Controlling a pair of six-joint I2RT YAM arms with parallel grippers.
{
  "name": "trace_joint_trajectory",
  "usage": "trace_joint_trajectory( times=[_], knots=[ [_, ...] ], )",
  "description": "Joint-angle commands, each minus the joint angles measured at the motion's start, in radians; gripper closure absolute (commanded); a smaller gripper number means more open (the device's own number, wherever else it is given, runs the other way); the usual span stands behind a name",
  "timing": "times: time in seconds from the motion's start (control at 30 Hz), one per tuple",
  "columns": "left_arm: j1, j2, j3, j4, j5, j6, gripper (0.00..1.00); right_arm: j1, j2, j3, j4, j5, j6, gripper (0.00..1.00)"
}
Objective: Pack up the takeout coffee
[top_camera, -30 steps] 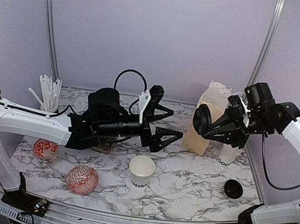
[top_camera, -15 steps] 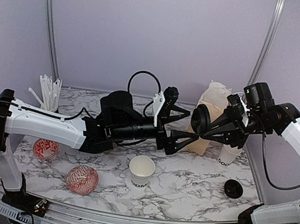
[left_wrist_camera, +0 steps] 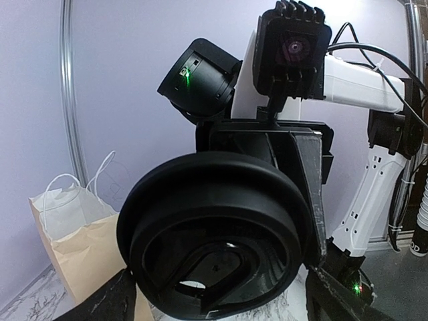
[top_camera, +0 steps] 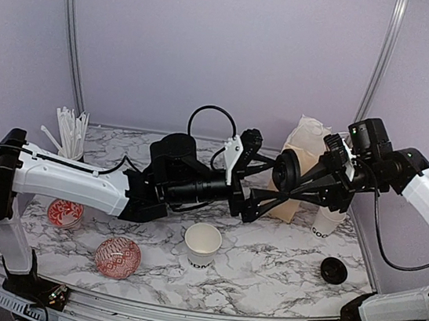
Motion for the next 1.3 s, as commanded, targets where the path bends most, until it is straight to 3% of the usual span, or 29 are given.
trace_joint_trajectory(
  times=[0.0,0.23,0.47,0.77,0.83,0.93,1.03,1.13,1.27],
  knots=[
    [-0.003,0.019,0.032,0.041,-0.043,0.022,0.10,0.011,0.000,-0.002,0.010,-0.017,0.015,0.90],
    [-0.003,0.027,0.038,0.040,-0.063,0.039,0.15,0.011,0.002,-0.008,0.010,-0.010,0.017,0.90],
    [-0.003,0.033,0.052,0.041,-0.033,0.060,0.12,0.011,0.002,-0.013,0.009,-0.009,0.018,0.90],
    [-0.002,0.033,0.051,0.039,-0.024,0.072,0.22,0.011,0.002,-0.019,0.018,-0.002,0.029,0.89],
    [-0.003,0.027,0.042,0.039,-0.033,0.070,0.23,0.011,0.001,-0.011,0.026,-0.002,0.050,0.84],
    [-0.003,0.003,0.017,0.031,-0.066,0.060,0.23,0.011,-0.006,0.026,0.024,0.050,0.071,0.66],
    [-0.002,-0.044,-0.011,-0.047,-0.076,0.068,0.23,0.011,-0.027,0.064,0.010,0.158,0.082,0.55],
    [-0.001,-0.107,-0.052,-0.191,-0.090,0.083,0.24,0.007,-0.039,0.064,-0.012,0.225,0.069,0.50],
    [0.000,-0.186,-0.068,-0.488,-0.104,0.087,0.24,0.005,-0.068,0.010,0.026,0.194,0.051,0.44]
  ],
)
